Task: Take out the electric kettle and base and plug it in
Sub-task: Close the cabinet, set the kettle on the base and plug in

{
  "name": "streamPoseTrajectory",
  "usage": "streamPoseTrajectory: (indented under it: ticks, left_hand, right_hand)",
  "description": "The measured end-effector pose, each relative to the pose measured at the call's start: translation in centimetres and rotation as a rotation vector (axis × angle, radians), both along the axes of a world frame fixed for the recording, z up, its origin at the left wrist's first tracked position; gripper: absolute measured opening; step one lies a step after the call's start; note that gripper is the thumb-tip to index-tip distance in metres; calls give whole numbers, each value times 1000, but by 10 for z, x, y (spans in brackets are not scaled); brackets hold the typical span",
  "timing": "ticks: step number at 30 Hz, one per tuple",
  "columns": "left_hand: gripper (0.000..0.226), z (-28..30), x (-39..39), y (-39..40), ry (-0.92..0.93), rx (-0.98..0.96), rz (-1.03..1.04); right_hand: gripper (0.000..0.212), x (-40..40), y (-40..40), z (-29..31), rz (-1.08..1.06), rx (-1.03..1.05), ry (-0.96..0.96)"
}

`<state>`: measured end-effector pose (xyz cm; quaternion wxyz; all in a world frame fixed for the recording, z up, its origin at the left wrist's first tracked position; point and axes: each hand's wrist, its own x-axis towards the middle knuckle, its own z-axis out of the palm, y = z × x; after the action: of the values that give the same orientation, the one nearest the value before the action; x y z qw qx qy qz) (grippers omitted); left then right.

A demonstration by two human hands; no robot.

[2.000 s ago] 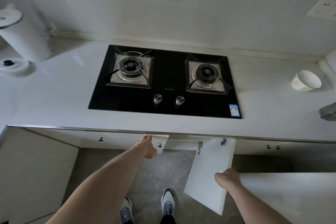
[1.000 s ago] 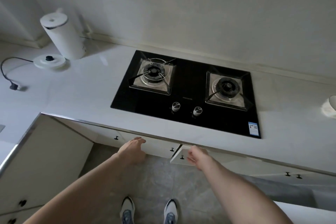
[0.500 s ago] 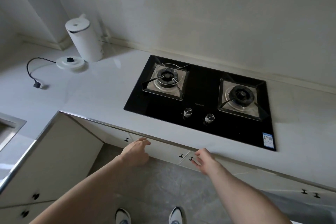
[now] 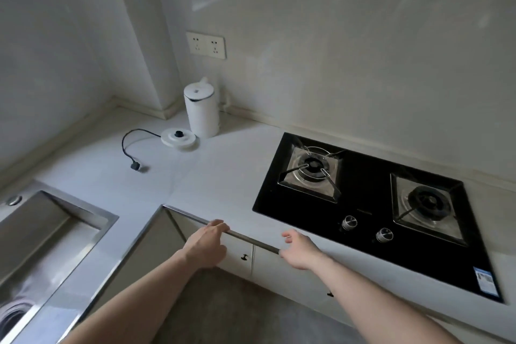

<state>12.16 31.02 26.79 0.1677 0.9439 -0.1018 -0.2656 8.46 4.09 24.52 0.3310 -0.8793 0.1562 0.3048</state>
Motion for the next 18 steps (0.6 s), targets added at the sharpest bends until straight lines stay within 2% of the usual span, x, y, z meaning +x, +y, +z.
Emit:
streamPoseTrajectory:
  ticks: [7, 18]
  left_hand:
    - [65, 40, 30, 107, -147, -31, 155]
    - [64, 63, 100, 185, -235, -56, 336]
  right_hand:
    - [62, 70, 123, 62, 220, -38, -270]
    - [62, 185, 189, 96, 347, -81, -458]
